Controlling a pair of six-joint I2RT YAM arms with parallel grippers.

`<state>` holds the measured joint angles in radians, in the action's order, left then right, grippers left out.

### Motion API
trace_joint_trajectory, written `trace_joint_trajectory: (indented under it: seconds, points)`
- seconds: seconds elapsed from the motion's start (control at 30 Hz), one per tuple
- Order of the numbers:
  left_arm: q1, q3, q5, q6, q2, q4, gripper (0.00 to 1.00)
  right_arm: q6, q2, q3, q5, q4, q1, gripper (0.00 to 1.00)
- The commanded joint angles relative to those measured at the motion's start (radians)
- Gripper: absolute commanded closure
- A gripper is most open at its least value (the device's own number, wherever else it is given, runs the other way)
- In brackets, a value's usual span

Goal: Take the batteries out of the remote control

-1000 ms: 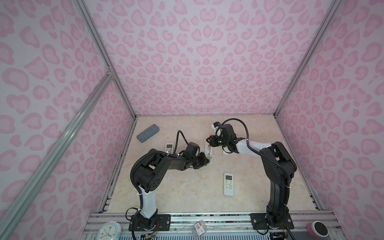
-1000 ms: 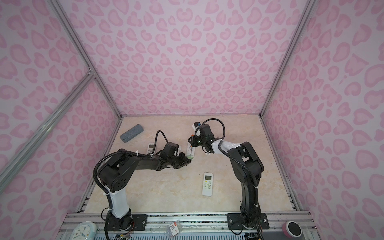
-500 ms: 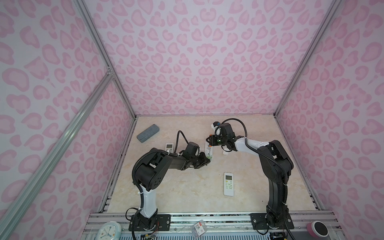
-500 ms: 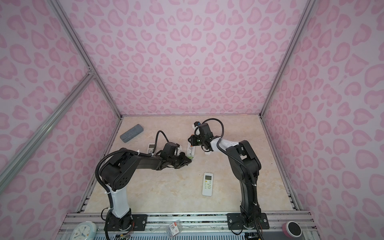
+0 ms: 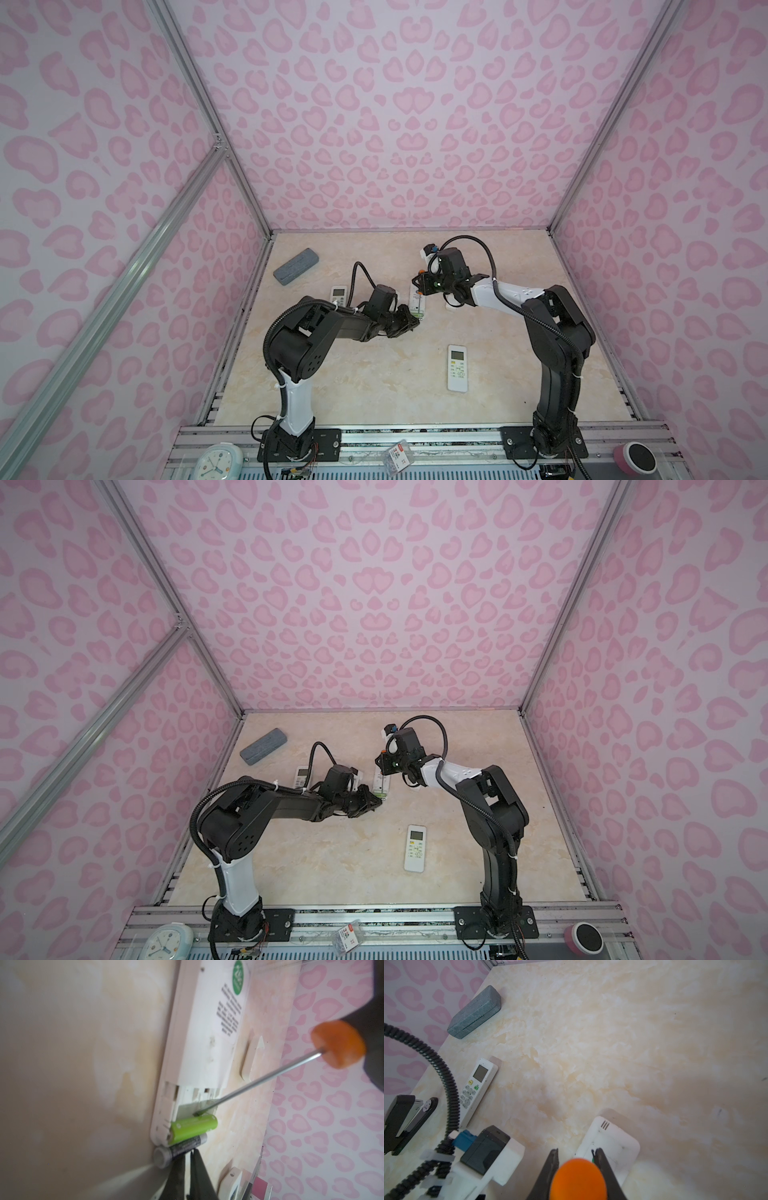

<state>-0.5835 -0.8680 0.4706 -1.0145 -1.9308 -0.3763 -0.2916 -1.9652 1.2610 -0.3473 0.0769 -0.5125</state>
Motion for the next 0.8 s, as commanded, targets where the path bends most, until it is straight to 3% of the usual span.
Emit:
trace_joint_trajectory:
  seconds: [0.0,0.37,0.77]
  points:
    - [0.007,0.005,-0.083,0.023,0.010,0.083,0.88,0.034,-0.007,-0.006,0.023,-0.075,-0.004,1.00]
    - [0.009,0.004,-0.085,0.023,0.004,0.082,0.84,0.091,0.052,-0.012,0.088,-0.098,-0.031,1.00]
    - [0.017,0.004,-0.089,0.031,-0.004,0.083,0.84,0.026,-0.026,0.040,-0.016,-0.148,-0.004,1.00]
